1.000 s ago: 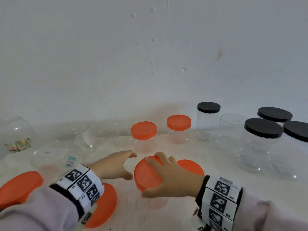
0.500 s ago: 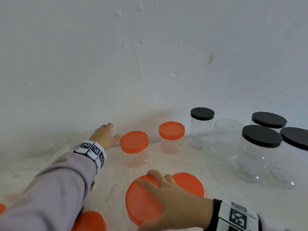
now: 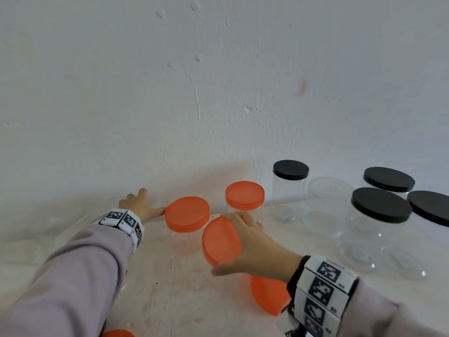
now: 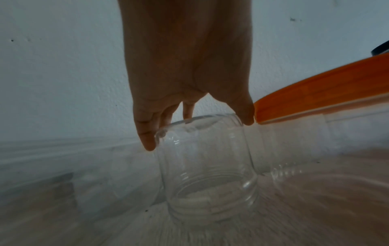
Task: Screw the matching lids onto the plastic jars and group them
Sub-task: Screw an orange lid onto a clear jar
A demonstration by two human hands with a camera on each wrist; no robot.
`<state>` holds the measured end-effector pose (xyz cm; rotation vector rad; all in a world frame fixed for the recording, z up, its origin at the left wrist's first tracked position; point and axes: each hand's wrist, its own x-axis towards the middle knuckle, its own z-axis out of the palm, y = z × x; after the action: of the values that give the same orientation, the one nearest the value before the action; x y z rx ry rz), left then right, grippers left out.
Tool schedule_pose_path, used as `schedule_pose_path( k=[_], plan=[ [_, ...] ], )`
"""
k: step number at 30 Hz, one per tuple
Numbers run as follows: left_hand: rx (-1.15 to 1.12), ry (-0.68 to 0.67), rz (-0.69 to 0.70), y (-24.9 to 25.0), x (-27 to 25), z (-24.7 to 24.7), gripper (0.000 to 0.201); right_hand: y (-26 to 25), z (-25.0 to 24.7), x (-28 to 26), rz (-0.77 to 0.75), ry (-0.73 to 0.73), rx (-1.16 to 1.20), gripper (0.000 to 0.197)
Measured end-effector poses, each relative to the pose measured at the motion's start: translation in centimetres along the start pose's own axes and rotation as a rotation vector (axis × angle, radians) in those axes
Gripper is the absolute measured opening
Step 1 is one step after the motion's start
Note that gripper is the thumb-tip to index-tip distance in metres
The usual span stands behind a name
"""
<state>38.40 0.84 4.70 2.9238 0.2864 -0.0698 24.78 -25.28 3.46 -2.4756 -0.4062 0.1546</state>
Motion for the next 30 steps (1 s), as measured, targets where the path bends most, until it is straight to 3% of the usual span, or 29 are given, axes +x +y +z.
schedule_pose_path(
  k=[4, 14, 18, 23, 26, 30],
  plan=[
    [-0.069, 0.064, 0.019, -0.7, -0.3, -0.5, 0.098, 0.6, -0.6, 1.3, 0.065, 0.015, -0.034, 0.114],
    [-0.387, 0.420, 0.083, -1.6, -3.8, -4.4, 0.090, 1.5, -1.2, 2.8, 0.169, -0.014, -0.097, 0.114],
    [-0.579, 0.505, 0.115, -2.0, -6.0, -4.8, 0.091, 1.8, -1.7, 2.2, 0.223, -0.062, -0.102, 0.132],
    [-0.774, 0.484, 0.119, -2.1, -9.5, -4.0, 0.096, 2.7, -2.2, 0.3, 0.315, -0.089, -0.172, 0.137],
    [-0.906, 0.392, 0.082, -1.5, -11.8, -3.2, 0.104, 3.3, -2.3, -1.0, 0.375, -0.175, -0.269, 0.136],
    [-0.963, 0.247, 0.054, -0.7, -14.5, -1.7, 0.080, 3.8, -1.7, -2.5, 0.404, -0.330, -0.369, 0.126]
  ],
)
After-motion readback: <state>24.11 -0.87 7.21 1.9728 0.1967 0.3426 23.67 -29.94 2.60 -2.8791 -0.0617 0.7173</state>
